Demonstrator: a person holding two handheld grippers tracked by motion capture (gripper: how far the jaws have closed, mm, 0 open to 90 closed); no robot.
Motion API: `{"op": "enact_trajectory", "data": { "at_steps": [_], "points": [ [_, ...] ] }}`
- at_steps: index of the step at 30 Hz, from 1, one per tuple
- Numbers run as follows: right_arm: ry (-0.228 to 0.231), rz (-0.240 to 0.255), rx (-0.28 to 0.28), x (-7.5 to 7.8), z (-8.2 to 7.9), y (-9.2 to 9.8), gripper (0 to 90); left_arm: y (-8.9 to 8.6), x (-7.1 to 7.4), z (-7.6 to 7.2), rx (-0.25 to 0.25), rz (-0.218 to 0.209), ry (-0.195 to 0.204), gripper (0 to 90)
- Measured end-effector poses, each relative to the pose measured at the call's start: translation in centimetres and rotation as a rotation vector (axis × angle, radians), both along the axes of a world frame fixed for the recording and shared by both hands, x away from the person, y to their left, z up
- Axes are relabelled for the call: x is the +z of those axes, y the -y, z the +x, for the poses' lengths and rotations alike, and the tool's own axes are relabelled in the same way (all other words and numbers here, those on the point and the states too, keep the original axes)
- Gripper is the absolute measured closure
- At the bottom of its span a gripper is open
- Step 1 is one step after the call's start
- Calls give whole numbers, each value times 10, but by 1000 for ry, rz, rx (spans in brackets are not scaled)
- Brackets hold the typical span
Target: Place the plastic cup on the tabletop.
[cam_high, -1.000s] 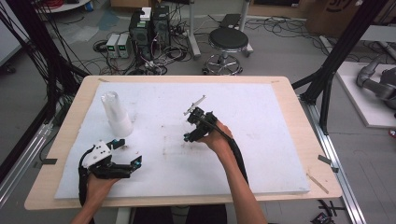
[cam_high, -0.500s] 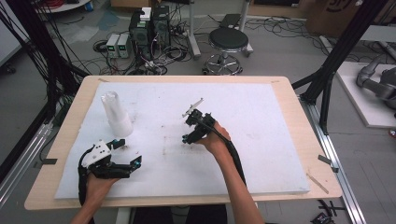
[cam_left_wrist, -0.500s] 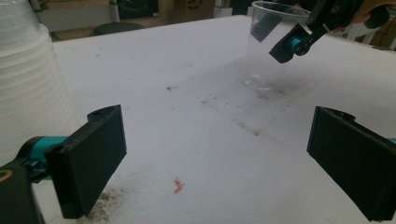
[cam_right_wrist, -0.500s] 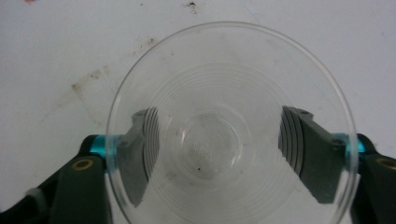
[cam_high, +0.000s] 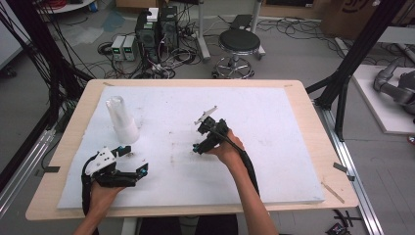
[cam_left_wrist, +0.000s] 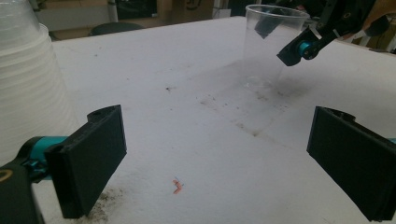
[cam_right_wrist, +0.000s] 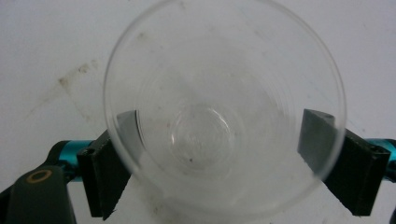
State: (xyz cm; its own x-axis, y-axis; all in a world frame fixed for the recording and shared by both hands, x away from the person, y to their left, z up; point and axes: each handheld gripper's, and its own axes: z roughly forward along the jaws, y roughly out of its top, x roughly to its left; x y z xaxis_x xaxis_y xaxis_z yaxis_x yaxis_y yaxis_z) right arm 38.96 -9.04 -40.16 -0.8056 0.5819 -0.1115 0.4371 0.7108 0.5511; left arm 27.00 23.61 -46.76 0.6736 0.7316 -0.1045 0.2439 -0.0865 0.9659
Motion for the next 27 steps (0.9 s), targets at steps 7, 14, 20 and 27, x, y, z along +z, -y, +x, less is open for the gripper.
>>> {"op": "enact_trajectory", "data": {
  "at_steps": [7,14,20,27],
  "points": [
    [35,95,-4,6,-22,31,130,0,0,-1,-2,-9,1,46],
    [111,217,-31,11,-51,85,130,-1,0,0,-11,-14,-5,47],
    [181,279,-76,6,-70,118,131,-2,-1,0,-8,-21,-1,46],
    [256,388,-164,-20,-91,160,132,-2,-1,0,2,-17,0,47]
  ]
}}
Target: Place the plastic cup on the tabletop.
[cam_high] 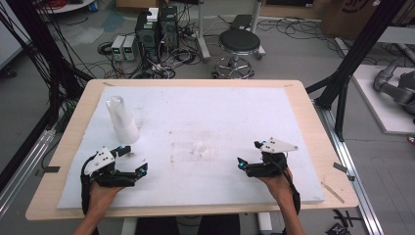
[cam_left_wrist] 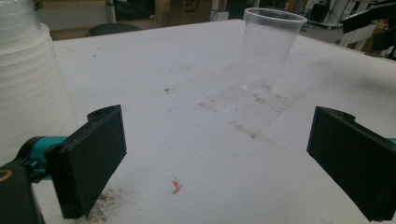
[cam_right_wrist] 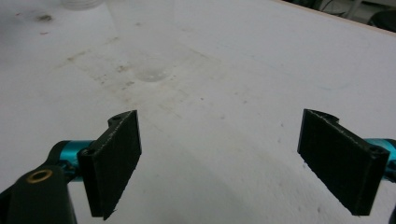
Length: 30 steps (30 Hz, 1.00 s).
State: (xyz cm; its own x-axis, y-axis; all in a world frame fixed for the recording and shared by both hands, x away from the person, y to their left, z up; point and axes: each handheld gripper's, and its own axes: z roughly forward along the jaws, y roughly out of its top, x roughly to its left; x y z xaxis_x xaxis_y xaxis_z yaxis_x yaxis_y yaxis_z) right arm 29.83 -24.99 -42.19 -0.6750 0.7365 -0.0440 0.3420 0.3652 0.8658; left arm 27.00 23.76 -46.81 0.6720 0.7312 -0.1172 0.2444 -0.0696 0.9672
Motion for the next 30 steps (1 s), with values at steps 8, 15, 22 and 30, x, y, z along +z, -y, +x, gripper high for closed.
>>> {"op": "enact_trajectory", "data": {
  "at_steps": [8,15,22,30],
  "points": [
    [-3,18,-55,-20,-2,8,133,0,0,0,11,-3,-2,46],
    [14,45,-74,-24,-3,11,133,0,0,0,19,-5,-5,47],
    [17,61,-97,-26,-5,18,135,1,0,0,20,5,-8,46],
    [24,60,-111,-30,-6,18,135,1,0,0,23,9,-5,47]
  ]
}}
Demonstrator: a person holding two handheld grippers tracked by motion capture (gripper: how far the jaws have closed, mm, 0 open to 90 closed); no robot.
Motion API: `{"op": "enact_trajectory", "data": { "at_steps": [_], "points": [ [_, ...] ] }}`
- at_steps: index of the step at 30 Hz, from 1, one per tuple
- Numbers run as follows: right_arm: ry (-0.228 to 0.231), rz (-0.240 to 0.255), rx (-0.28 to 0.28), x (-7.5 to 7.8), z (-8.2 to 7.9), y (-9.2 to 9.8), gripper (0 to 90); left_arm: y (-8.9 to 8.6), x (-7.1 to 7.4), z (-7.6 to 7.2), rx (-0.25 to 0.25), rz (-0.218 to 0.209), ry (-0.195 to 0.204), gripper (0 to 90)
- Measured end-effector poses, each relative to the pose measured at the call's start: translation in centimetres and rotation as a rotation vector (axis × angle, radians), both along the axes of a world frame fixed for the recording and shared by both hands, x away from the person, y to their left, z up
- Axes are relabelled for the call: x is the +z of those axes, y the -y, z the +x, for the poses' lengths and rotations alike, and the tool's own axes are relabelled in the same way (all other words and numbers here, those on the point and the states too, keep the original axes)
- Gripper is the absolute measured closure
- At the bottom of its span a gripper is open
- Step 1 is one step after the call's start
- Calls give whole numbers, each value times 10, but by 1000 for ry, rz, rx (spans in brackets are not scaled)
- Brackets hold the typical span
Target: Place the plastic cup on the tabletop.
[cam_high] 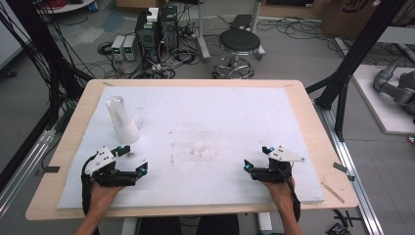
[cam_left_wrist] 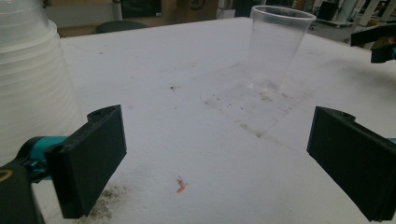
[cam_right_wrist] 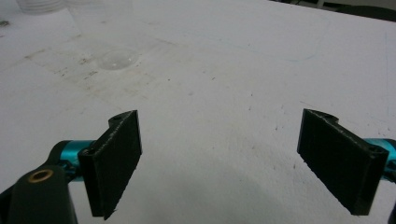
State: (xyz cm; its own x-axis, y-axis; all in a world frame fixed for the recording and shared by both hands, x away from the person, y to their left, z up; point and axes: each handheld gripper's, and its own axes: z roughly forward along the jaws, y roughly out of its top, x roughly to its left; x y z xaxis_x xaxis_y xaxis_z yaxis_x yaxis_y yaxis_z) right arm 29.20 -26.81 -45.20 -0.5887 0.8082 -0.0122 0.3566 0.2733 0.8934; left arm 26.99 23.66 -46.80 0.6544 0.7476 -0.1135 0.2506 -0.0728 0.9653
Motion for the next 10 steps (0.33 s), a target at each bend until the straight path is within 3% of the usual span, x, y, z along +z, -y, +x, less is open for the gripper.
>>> {"op": "enact_trajectory", "data": {
  "at_steps": [10],
  "points": [
    [18,3,1,0,-2,2,134,-1,0,0,0,-15,-5,47]
  ]
}}
